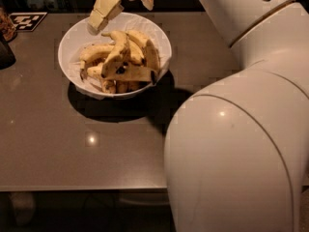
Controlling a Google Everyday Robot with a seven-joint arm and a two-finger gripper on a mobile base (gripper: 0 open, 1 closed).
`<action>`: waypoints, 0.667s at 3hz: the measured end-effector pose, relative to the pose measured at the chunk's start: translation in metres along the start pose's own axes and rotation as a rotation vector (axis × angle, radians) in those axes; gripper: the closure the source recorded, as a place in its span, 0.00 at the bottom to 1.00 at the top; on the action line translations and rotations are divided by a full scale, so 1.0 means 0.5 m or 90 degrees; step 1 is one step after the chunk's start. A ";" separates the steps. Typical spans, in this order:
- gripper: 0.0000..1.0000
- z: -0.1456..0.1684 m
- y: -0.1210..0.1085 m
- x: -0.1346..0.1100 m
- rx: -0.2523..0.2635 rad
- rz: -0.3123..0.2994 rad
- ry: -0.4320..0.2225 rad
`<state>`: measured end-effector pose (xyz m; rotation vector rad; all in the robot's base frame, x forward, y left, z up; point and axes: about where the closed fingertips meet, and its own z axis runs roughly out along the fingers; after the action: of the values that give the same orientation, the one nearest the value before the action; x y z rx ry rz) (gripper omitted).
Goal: Pick banana from white bowl
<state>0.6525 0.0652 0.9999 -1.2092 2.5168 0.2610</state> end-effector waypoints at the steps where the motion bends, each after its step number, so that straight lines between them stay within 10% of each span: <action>1: 0.00 0.013 -0.003 -0.019 0.003 -0.002 -0.017; 2: 0.18 0.039 -0.007 -0.023 0.015 0.012 -0.015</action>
Offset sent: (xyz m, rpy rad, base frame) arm 0.0052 0.0056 -0.0315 -0.0376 0.0067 -0.0636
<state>0.6661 0.0772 0.9861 -1.1671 2.5056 0.2485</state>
